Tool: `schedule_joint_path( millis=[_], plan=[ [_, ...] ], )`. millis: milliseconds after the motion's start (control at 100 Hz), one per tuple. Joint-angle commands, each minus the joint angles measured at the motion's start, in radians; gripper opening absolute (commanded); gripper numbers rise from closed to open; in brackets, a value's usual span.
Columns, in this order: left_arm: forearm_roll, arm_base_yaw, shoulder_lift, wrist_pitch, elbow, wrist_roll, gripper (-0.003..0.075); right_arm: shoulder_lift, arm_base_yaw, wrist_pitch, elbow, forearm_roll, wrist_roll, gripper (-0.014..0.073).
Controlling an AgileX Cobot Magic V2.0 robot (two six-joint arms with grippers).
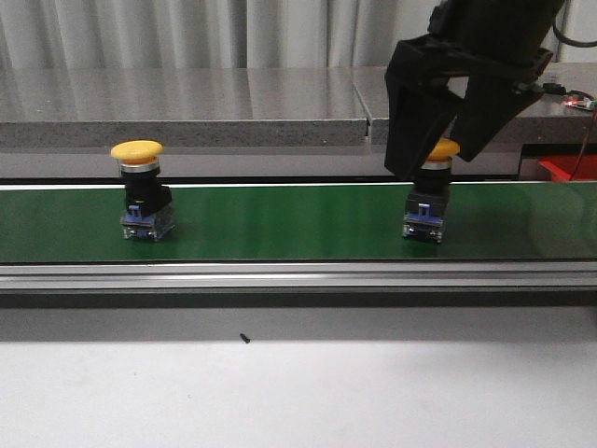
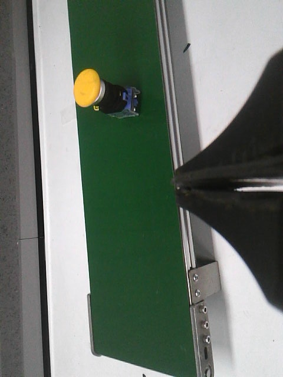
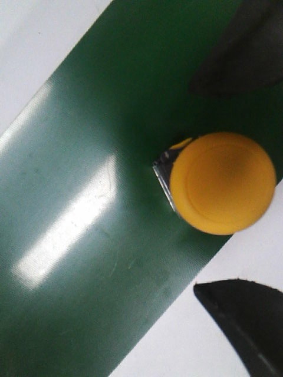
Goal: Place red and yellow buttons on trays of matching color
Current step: 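Lower the right gripper onto the leading yellow button and grasp it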
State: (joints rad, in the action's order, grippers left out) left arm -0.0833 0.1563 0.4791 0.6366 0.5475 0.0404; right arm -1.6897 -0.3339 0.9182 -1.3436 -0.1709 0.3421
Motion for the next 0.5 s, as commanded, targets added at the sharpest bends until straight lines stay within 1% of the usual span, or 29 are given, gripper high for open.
schedule_joint_path(
  millis=[0,150,220,290,490],
  plan=[
    [-0.006,0.006,0.002,-0.066,0.028,-0.008,-0.0019,0.037,0.0,-0.033,-0.032,0.002,0.009,0.0514],
    [-0.006,0.006,0.002,-0.066,0.028,-0.008,-0.0019,0.037,0.0,-0.032,-0.032,0.002,0.008,0.0241],
    [-0.006,0.006,0.002,-0.066,0.028,-0.008,-0.0019,0.038,0.0,-0.032,-0.032,0.002,0.008,0.0157],
    [-0.006,0.006,0.002,-0.066,0.028,-0.008,-0.0019,0.041,0.0,-0.03,-0.032,0.003,0.008,0.0128],
    [-0.006,0.006,0.002,-0.066,0.028,-0.008,-0.0019,0.08,0.016,0.01,-0.032,0.003,-0.001,0.0132]
  ],
)
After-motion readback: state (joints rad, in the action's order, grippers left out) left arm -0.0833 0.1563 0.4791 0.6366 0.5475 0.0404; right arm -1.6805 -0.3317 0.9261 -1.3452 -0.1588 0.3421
